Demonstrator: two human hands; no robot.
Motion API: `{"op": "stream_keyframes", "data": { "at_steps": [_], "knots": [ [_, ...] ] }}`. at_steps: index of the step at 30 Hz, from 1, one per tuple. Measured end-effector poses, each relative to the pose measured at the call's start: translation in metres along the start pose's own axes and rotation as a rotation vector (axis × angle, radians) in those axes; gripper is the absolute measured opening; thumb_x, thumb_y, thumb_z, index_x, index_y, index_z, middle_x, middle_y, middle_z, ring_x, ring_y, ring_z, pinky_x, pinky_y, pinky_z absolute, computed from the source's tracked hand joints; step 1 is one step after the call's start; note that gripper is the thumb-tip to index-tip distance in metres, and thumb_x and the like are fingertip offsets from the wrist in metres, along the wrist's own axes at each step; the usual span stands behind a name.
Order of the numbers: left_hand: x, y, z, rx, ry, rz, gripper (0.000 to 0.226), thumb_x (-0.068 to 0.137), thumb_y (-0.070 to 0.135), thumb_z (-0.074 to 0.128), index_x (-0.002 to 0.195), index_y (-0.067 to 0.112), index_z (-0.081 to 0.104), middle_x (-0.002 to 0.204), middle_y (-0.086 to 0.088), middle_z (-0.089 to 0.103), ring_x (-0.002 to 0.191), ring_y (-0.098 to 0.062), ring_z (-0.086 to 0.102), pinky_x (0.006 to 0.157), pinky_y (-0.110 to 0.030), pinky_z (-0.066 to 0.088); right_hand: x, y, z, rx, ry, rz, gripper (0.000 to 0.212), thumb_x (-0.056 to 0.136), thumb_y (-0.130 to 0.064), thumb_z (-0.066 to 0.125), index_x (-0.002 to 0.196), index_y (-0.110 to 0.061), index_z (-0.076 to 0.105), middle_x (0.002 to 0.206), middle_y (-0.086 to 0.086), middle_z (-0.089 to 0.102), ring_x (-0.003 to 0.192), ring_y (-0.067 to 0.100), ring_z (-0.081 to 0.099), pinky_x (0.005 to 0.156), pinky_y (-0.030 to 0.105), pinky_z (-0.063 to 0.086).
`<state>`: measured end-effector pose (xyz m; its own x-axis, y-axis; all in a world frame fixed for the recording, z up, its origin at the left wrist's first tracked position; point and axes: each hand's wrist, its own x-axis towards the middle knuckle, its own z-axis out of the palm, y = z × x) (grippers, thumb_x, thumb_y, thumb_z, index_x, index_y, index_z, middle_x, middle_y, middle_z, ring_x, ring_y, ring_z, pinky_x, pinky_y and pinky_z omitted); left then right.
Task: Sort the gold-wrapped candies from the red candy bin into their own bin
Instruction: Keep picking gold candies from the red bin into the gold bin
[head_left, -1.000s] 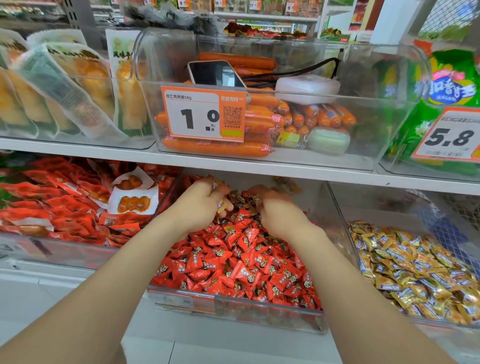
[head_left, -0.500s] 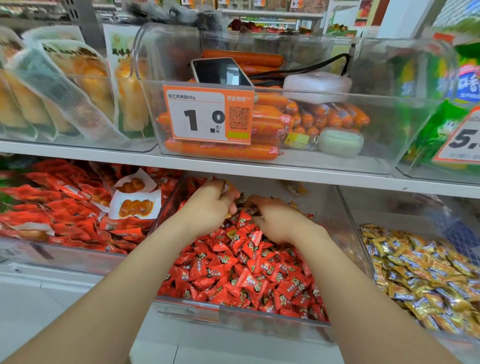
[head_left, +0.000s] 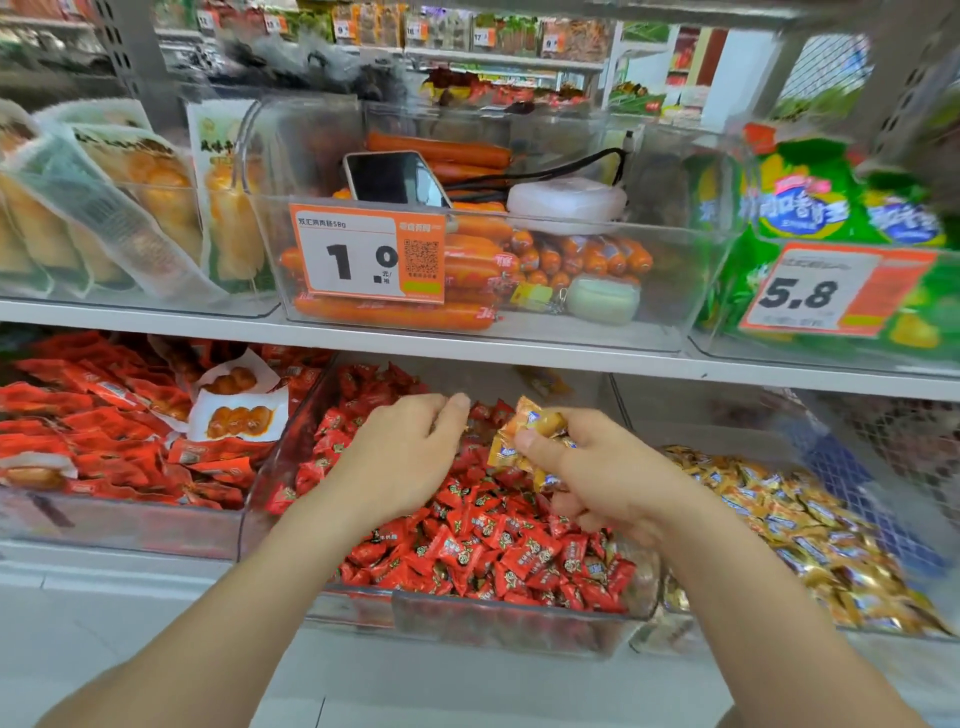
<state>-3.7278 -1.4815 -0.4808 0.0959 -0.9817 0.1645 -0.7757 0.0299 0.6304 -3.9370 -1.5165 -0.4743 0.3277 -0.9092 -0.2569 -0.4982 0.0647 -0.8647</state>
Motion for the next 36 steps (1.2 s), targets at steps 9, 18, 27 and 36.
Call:
{"op": "stream_keyframes", "data": {
  "at_steps": [9, 18, 27, 36],
  "knots": [
    [-0.058, 0.071, 0.039, -0.225, -0.162, 0.134, 0.035, 0.104, 0.043, 0.040, 0.090, 0.021, 0.063, 0.057, 0.018, 0.052, 0.055, -0.002, 0.047, 0.061, -0.032, 0.041, -0.057, 0.081, -0.126, 0.036, 0.316, 0.116, 0.019, 0.105, -0.036, 0.063, 0.096, -0.020, 0.063, 0.084, 0.011, 0.058, 0.054, 0.023, 0.043, 0.042, 0.024, 0.031],
    [-0.044, 0.182, 0.159, -0.166, -0.276, 0.430, 0.011, 0.108, 0.027, 0.044, 0.111, 0.025, 0.054, 0.098, 0.016, 0.047, 0.090, -0.007, 0.047, 0.084, -0.026, 0.039, -0.072, 0.166, -0.182, -0.507, 0.413, -0.005, 0.072, 0.075, -0.013, 0.069, 0.145, -0.028, 0.058, 0.113, -0.003, 0.065, 0.108, 0.028, 0.060, 0.089, 0.028, 0.045],
    [0.012, 0.174, 0.227, 0.444, -0.605, 0.260, 0.073, 0.098, 0.055, 0.057, 0.160, 0.040, 0.021, 0.168, -0.005, 0.014, 0.149, -0.051, 0.024, 0.120, -0.067, 0.021, -0.095, 0.168, -0.186, -0.379, 0.367, -0.134, 0.066, 0.085, -0.003, 0.048, 0.140, -0.038, 0.063, 0.125, -0.022, 0.068, 0.105, -0.010, 0.065, 0.099, 0.033, 0.058],
    [-0.034, 0.113, 0.103, 0.227, 0.158, 0.765, 0.007, 0.086, 0.017, 0.055, 0.090, 0.021, 0.058, 0.085, 0.006, 0.053, 0.081, -0.023, 0.050, 0.073, -0.041, 0.043, -0.088, 0.092, -0.115, -0.347, 0.465, -0.373, 0.029, 0.096, -0.010, 0.063, 0.107, -0.032, 0.079, 0.087, -0.018, 0.076, 0.080, 0.000, 0.070, 0.072, 0.015, 0.053]
  ]
}}
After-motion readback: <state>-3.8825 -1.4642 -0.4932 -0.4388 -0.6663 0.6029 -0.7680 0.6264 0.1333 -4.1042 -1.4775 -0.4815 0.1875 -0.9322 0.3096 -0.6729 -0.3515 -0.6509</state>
